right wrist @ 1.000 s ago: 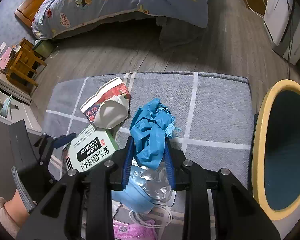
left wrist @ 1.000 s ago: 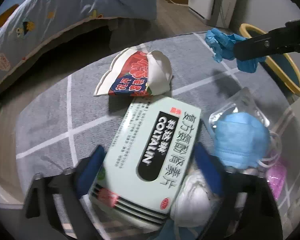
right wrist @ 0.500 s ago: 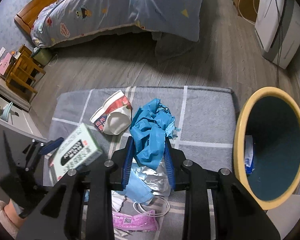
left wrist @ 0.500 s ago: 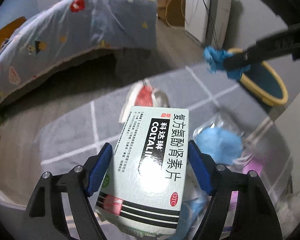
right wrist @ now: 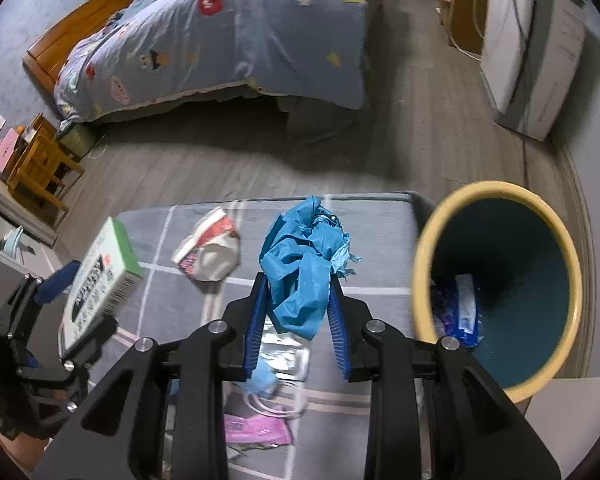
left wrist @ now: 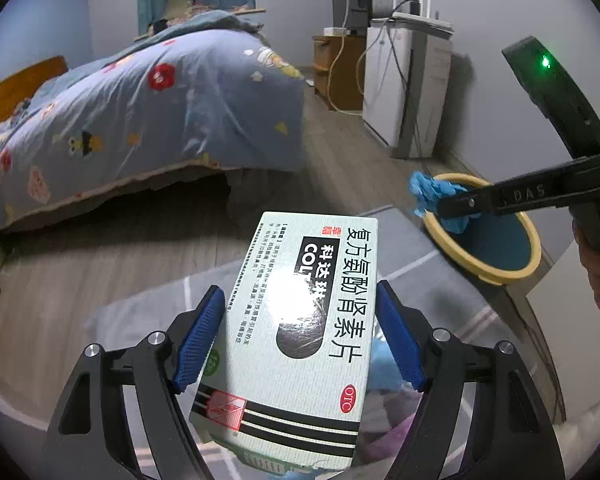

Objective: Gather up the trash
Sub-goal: 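Carry the glove into the bin while the left gripper lifts the white COLTALIN box, then drop the COLTALIN box into the bin while the right gripper releases the glove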

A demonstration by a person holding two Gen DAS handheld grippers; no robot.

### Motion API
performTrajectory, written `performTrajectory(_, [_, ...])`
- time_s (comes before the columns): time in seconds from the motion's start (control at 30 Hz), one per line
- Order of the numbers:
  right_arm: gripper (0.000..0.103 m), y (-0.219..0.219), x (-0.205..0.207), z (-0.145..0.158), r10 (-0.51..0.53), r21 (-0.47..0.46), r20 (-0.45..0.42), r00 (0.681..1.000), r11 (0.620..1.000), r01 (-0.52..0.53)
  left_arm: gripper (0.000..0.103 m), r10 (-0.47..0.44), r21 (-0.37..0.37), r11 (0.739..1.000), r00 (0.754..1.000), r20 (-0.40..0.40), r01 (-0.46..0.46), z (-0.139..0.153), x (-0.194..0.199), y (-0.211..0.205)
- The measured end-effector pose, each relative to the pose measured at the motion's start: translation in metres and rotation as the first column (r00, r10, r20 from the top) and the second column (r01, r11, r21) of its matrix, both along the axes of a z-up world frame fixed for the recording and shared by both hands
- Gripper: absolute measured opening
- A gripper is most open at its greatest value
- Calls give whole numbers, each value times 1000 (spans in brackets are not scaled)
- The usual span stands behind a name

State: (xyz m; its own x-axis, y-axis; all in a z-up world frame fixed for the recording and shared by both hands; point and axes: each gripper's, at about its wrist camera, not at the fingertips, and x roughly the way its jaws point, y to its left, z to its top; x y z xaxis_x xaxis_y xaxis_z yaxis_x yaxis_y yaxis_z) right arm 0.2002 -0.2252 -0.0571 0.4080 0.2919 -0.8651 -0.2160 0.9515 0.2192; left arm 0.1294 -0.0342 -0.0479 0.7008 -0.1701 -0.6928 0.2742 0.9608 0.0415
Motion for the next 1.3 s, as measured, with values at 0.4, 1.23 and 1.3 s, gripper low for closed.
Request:
performTrajectory(0.4, [29,-81,3,-14,-141,17,-2,990,990,141,77,-56,1,998,998,3,56,-4,23,-51])
performTrajectory(1.23, [29,-221,7,-68,-436,8,-73,897,899,438,77,-292,8,956,954,-64,294,-44,27,-190])
performTrajectory(1.3, [29,-227,7,-73,-451,14,-89,888,891,454,77,-297,3,955,952,-75,298,-48,31,-197])
